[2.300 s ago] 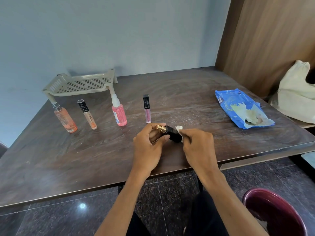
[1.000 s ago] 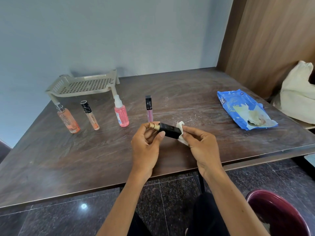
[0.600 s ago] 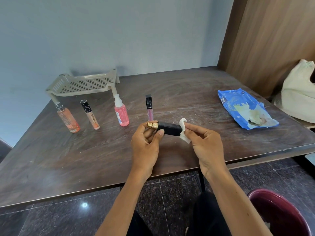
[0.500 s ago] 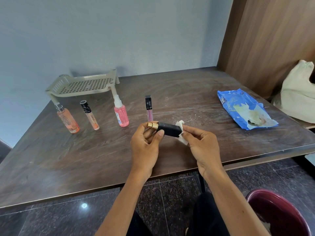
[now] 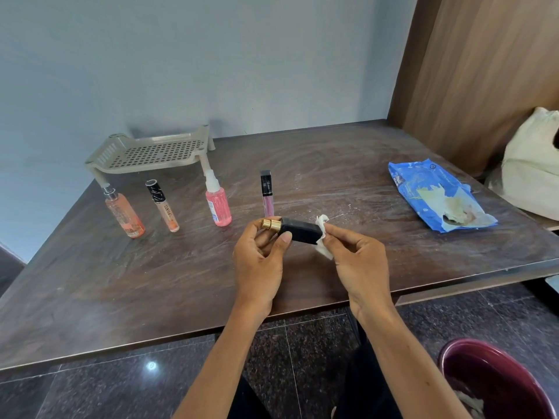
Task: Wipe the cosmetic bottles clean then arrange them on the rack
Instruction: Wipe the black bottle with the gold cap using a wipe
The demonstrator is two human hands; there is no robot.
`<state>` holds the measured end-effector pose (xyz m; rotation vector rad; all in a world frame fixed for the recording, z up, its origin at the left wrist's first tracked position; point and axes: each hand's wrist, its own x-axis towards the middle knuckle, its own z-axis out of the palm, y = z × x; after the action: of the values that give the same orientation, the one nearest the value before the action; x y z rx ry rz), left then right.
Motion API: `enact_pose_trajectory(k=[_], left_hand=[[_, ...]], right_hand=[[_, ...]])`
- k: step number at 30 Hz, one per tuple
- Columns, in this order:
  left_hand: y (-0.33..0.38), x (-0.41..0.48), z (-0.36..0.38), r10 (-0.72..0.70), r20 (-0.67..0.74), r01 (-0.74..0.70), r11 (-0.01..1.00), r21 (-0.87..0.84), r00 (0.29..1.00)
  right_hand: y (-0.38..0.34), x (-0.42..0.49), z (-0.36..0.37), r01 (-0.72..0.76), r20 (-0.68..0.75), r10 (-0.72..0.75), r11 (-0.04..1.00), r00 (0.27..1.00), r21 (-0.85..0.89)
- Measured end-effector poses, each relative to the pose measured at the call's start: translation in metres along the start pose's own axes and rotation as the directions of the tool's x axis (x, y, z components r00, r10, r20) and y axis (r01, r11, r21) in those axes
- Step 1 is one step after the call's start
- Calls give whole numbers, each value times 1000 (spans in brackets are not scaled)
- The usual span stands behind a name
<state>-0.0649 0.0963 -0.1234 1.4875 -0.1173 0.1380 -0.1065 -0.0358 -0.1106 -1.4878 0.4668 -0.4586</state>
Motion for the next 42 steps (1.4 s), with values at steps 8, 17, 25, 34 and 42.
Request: enact_pose_trajectory(k=[8, 17, 25, 34, 42], left_hand=[[2, -2, 0, 6, 22, -6, 999, 32, 1000], [1, -1, 0, -6, 6, 7, 1000, -10, 1000], [1, 0, 0, -25, 15, 26, 999, -29, 1000], [0, -1, 0, -24, 5, 24, 999, -40, 1000], [3, -3, 0, 6, -4, -6, 999, -42, 1000]], right_hand=[[0, 0, -7, -20, -8, 21, 998, 1000, 59], [5, -3, -4, -19, 29, 20, 999, 999, -33], [-3, 2, -2, -4, -10, 4, 1000, 1000, -2], [-1, -10, -7, 50, -19, -51, 996, 998, -76], [-2, -4, -4, 23, 12, -22, 997, 1000, -67]])
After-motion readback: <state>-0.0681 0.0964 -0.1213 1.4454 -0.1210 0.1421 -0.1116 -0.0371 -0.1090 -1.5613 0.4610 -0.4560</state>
